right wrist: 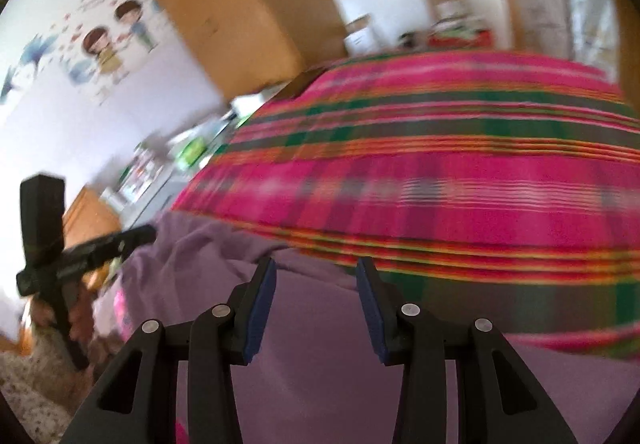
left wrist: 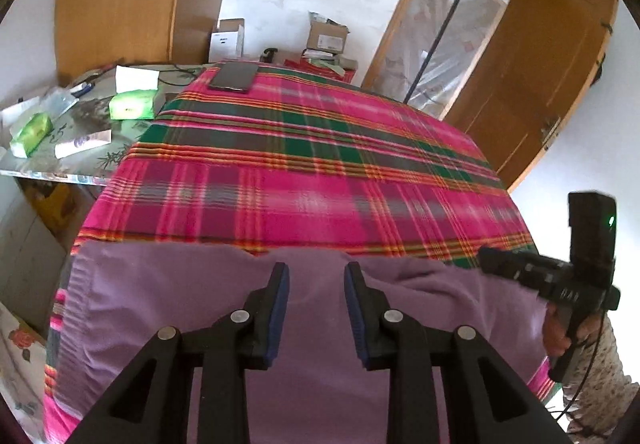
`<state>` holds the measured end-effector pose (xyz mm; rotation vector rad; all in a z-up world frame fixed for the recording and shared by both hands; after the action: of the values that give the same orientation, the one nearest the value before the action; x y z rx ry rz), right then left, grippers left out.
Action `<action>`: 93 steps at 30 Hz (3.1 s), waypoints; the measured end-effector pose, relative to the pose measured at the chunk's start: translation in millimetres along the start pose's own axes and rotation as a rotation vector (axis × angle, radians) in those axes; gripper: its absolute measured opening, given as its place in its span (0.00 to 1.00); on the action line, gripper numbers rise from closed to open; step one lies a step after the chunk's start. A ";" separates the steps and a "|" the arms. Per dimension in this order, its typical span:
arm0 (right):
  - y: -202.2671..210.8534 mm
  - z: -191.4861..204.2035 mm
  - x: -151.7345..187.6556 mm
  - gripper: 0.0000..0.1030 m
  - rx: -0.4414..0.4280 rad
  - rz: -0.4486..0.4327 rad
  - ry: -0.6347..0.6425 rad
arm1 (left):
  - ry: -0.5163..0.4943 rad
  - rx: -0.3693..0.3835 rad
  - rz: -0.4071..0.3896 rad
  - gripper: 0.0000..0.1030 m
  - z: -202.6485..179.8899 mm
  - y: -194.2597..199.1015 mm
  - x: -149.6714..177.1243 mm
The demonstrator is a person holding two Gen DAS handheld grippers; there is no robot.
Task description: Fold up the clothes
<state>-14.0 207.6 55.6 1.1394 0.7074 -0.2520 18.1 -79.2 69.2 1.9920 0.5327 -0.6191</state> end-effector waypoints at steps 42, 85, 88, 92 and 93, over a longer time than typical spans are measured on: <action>-49.3 61.5 6.8 0.08 -0.219 0.247 0.234 | -0.238 0.022 0.345 0.08 -13.2 -85.3 -12.9; -119.3 54.6 -15.8 0.13 -0.394 0.364 -0.100 | -0.158 0.047 0.294 0.08 -5.5 -80.5 -19.3; -114.6 59.0 -21.7 0.07 -0.383 0.328 -0.073 | -0.154 0.048 0.288 0.08 -4.9 -80.8 -20.4; -108.9 57.4 -32.3 0.06 -0.359 0.281 -0.051 | -0.147 0.055 0.280 0.08 -3.3 -80.3 -22.0; -108.3 56.2 -35.4 0.06 -0.356 0.271 -0.053 | -0.147 0.056 0.279 0.08 -3.1 -80.2 -22.7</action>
<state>-76.1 106.3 10.7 0.8710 0.5180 0.0728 -46.6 -42.6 31.4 2.0079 0.1452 -0.6045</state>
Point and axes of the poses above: each gripper's, at about its wrist camera, not at the fingertips, and y roughly against the way its jaws point, z to its left, x to its underside, the point moved 1 cm from there along -y, roughly the way its jaws point, and after that the axes turned 10 degrees about x, right-handed, at the moved point
